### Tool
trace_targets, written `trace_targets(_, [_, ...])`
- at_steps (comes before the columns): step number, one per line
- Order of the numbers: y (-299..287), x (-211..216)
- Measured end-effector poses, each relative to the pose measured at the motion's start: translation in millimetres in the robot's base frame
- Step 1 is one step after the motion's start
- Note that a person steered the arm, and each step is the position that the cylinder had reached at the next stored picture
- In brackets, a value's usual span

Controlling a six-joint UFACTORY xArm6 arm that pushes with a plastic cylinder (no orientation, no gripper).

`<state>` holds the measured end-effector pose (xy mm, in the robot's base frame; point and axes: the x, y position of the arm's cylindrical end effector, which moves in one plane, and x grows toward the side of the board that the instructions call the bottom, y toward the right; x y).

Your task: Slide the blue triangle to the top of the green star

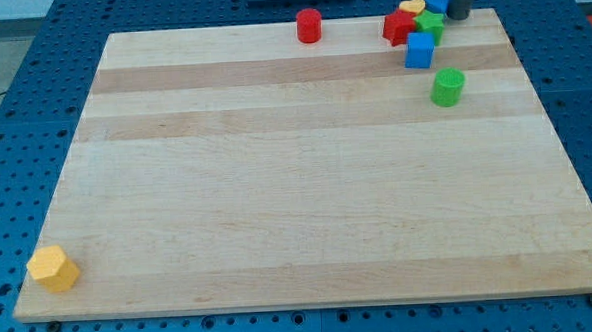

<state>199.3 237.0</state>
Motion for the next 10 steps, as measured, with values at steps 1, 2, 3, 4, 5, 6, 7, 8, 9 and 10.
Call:
trace_targets(1, [0,14])
trace_targets(2, [11,19])
trace_targets(3, [32,-7])
trace_targets(4, [26,-8])
trace_targets(5, [4,-8])
trace_targets(6, [-4,-5])
trace_targets(7, [-4,9])
trace_targets(8, [-5,21])
trace_targets(9, [-3,18])
trace_targets(10, [-3,-6])
